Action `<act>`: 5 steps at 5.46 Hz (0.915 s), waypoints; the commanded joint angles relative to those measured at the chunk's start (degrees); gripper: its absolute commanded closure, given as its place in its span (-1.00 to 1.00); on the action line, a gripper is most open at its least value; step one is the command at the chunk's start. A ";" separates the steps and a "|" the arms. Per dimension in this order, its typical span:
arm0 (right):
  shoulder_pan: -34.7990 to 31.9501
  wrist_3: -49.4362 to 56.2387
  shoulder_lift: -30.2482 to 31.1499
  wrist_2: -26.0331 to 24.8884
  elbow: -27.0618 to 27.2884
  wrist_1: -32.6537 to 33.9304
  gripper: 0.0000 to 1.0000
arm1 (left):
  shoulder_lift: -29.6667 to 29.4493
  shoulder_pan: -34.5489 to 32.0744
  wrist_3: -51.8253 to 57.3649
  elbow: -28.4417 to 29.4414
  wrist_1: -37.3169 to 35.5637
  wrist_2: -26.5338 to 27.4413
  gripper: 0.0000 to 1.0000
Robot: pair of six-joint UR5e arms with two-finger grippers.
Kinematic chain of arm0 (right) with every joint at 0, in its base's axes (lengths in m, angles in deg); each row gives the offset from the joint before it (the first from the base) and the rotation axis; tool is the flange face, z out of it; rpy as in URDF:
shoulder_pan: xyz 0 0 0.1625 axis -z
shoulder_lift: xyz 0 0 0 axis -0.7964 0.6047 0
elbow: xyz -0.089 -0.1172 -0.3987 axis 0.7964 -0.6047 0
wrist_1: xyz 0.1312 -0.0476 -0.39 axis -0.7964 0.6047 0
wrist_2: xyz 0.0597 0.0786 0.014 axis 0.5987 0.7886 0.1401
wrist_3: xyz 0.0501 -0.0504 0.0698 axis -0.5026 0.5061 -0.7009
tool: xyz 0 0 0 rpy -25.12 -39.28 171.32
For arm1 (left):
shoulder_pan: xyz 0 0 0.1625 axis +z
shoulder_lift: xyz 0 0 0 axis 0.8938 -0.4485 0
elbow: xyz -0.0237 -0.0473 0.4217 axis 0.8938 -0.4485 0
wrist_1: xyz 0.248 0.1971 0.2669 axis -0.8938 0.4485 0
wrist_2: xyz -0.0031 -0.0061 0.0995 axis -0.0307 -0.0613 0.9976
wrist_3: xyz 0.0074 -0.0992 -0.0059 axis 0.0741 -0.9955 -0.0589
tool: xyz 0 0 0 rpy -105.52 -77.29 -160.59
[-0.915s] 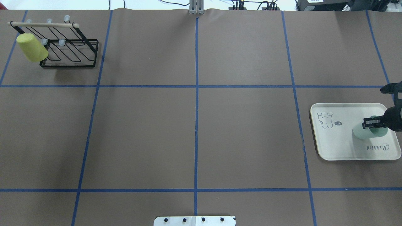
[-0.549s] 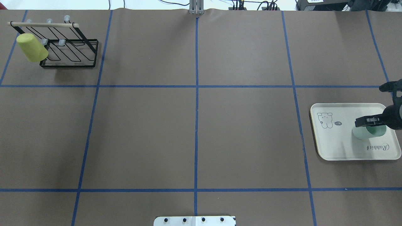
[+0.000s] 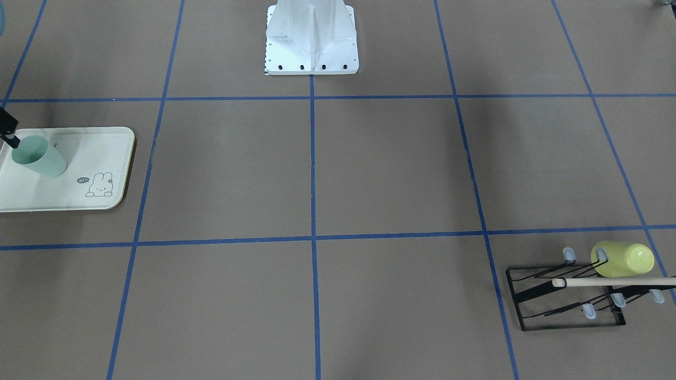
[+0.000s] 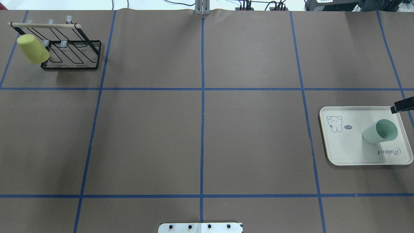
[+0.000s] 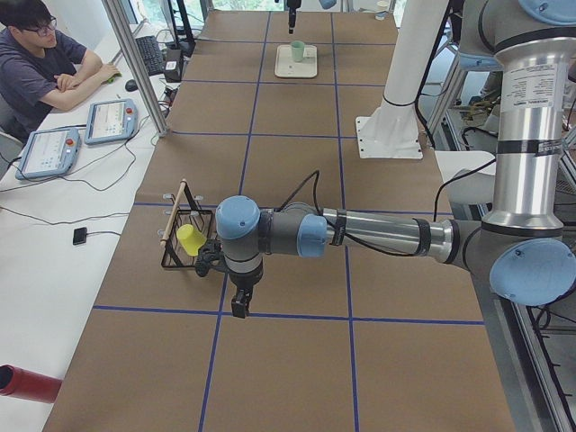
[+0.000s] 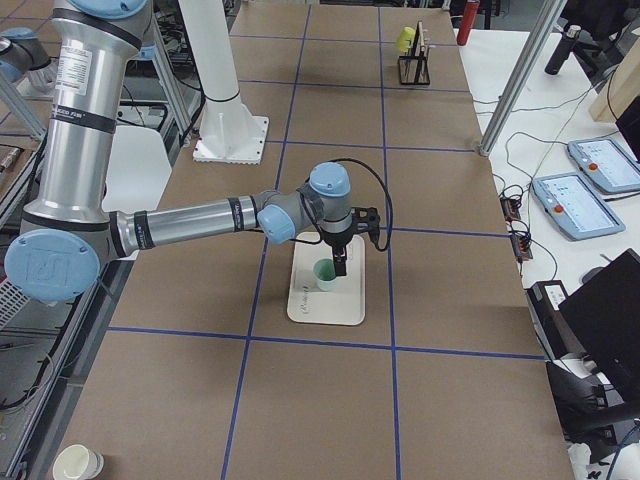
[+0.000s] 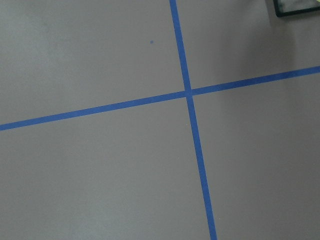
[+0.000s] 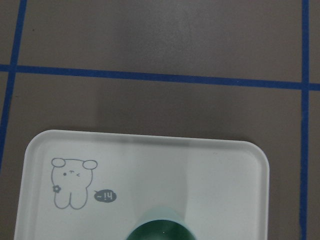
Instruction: Left arm grabs green cup and hands to right arm on tray
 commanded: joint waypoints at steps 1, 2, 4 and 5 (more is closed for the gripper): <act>-13.11 23.72 -4.12 4.13 -0.36 17.11 -1.00 | 4.10 -0.39 -0.40 -0.74 -0.15 -7.63 -1.00; -17.17 32.71 -4.22 4.14 -1.67 21.45 -1.00 | 4.56 -0.65 -0.66 -1.10 -0.76 -7.51 -1.00; -21.50 40.78 -3.09 4.31 -7.02 22.11 -1.00 | 4.30 -3.46 -0.32 -4.43 -1.20 -6.46 -1.00; -22.57 41.84 -2.82 4.84 -9.22 21.93 -1.00 | 4.30 -3.73 -0.14 -3.57 -2.51 -5.94 -1.00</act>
